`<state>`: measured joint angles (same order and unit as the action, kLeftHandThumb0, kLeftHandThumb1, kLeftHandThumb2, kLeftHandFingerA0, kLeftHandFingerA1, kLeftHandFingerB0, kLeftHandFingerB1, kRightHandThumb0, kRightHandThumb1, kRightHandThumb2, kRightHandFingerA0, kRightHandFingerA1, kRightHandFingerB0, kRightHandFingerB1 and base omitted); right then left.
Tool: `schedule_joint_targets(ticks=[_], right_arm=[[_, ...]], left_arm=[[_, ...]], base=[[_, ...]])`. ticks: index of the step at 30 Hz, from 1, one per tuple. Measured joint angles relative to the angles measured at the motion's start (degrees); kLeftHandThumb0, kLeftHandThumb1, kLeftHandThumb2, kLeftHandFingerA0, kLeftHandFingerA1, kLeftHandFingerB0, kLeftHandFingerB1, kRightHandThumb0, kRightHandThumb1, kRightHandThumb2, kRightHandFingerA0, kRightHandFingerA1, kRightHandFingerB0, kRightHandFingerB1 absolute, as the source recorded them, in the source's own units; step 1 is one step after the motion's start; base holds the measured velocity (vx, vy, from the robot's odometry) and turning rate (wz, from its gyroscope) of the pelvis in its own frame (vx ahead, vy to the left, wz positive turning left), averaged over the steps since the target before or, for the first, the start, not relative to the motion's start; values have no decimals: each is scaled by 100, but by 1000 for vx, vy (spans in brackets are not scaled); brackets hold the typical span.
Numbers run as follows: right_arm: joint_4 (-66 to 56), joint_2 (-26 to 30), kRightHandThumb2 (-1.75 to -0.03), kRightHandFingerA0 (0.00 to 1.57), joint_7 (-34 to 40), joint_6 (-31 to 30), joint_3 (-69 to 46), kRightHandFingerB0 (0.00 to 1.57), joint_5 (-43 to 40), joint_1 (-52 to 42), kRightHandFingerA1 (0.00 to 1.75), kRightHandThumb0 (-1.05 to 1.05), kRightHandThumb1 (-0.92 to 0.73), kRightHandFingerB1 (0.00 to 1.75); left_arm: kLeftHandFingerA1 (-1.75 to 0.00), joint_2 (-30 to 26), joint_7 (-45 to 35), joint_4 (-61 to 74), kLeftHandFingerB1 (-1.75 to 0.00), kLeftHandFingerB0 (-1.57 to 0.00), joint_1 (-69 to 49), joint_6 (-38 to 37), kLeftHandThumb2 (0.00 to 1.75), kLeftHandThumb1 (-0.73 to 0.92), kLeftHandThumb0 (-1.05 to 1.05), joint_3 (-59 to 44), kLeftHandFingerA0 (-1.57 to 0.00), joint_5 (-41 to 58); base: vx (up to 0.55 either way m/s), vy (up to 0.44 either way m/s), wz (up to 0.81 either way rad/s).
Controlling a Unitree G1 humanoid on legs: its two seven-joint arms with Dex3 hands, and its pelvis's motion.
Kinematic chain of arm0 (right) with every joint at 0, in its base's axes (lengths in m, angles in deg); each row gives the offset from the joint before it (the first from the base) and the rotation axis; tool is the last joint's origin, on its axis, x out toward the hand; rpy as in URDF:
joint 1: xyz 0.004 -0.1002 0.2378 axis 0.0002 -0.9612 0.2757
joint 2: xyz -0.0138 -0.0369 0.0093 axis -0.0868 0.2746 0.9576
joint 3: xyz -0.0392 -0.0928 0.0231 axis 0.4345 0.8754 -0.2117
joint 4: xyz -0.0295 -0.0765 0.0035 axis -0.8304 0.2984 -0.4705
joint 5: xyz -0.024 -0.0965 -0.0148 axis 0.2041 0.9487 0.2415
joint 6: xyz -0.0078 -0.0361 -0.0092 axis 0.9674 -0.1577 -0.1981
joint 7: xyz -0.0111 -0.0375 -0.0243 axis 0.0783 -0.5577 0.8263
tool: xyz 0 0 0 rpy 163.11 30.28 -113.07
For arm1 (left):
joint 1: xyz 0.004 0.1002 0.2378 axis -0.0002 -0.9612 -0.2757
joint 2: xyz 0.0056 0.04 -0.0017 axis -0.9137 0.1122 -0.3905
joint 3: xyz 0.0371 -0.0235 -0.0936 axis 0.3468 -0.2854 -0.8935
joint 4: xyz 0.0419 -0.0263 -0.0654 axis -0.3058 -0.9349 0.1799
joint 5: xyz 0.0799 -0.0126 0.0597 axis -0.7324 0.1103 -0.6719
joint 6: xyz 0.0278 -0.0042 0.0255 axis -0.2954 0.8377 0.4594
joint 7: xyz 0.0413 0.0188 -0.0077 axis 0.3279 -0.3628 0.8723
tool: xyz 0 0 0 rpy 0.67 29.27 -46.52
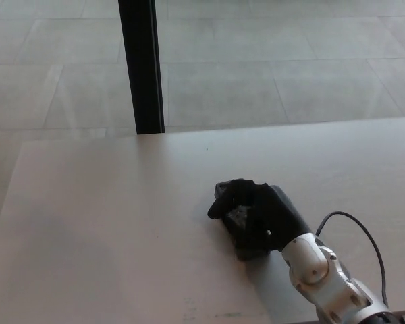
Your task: The robot uses its right hand to hold the eraser kept in the middle of the desk and use it to wipe the desk by swiping its surface twice
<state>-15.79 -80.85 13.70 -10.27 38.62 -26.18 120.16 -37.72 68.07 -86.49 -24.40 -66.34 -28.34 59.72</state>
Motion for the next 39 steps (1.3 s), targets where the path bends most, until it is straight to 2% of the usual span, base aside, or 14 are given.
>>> schedule_joint_targets(ticks=[1, 2, 5, 8, 12, 16, 17, 27, 28, 32, 33, 34, 37, 39], right_arm=[[-5, 9, -76, 66, 9, 17, 8, 61, 29, -10, 160, -33, -71, 116], [-9, 30, -79, 68, 16, 50, -2, 63, 56, -41, 115, -34, -72, 90], [11, 111, -82, 79, 27, 163, -157, 73, 61, -138, 170, -32, -69, 125], [21, 137, -80, 87, 31, 183, -391, 62, 31, -219, 175, -31, -69, 167], [-22, 176, -92, 91, 27, 181, -902, 70, -135, -380, 175, -29, -63, 175], [-14, 227, -95, 94, 15, 180, -1329, 63, -294, -476, 175, -28, -62, 175], [0, 262, -89, 92, 9, 180, -1430, 61, -338, -492, 175, -28, -68, 172], [258, 896, -82, 95, -12, 178, -2292, 63, -631, -587, 175, -28, -63, 175], [291, 969, -77, 94, -14, 178, -2353, 60, -651, -598, 175, -29, -66, 162], [472, 1304, -73, 96, -6, 172, -2661, 59, -749, -611, 175, -29, -69, 163], [521, 1418, -86, 122, -3, 165, -2721, 71, -770, -622, 171, -26, -62, 129], [549, 1502, -76, 97, -2, 158, -2780, 66, -791, -638, 175, -31, -70, 143], [638, 1774, -83, 121, 1, 82, -3021, 75, -859, -700, 170, -24, -65, 129], [708, 1946, -75, 97, 3, 18, -3201, 70, -917, -721, 175, -30, -69, 122]], left_arm=[[-80, 0, 2, -1, -70, -64, 7, 0, 97, 58, -52, 1, -82, 0], [-80, 0, 6, -2, -70, -62, 17, 0, 98, 59, -52, 1, -82, 0], [-78, 0, 28, 0, -67, -59, 25, 0, 100, 61, -50, 13, -79, -2], [-78, -1, 41, -6, -70, -65, 34, 0, 100, 61, -51, 30, -81, -4], [-78, -1, 53, -30, -69, -61, 43, 0, 102, 63, -48, 48, -79, -4], [-78, -1, 51, -23, -70, -64, 32, -1, 102, 62, -48, 49, -80, -4], [-69, -1, 51, -26, -60, -69, 27, -1, 63, 80, -49, 51, -82, -4], [-77, -2, 53, -26, -72, -69, -9, -1, 104, 64, -51, 52, -79, -4], [-66, -2, 53, -21, -60, -73, -13, -3, 64, 81, -52, 52, -82, -4], [-67, -3, 52, -11, -59, -72, -21, -5, 64, 81, -52, 44, -83, -3], [-77, -4, 52, -9, -70, -66, -24, -5, 104, 64, -51, 40, -80, -2], [-66, -4, 51, -9, -58, -69, -25, -5, 64, 82, -51, 30, -83, 1], [-69, -4, 53, 10, -61, -74, -30, -5, 64, 82, -51, 12, -85, 1], [-66, -5, 55, 44, -59, -74, -48, -6, 65, 82, -53, 4, -85, -1]], base=[[0, 0, 0], [0, 0, 0], [0, 0, 0], [0, 0, 0], [0, 0, 0], [0, 0, 0], [0, 0, 0], [0, 0, 0], [0, 0, 0], [0, 0, 0], [0, 0, 0], [0, 0, 0], [0, 0, 0], [0, 0, 0]])
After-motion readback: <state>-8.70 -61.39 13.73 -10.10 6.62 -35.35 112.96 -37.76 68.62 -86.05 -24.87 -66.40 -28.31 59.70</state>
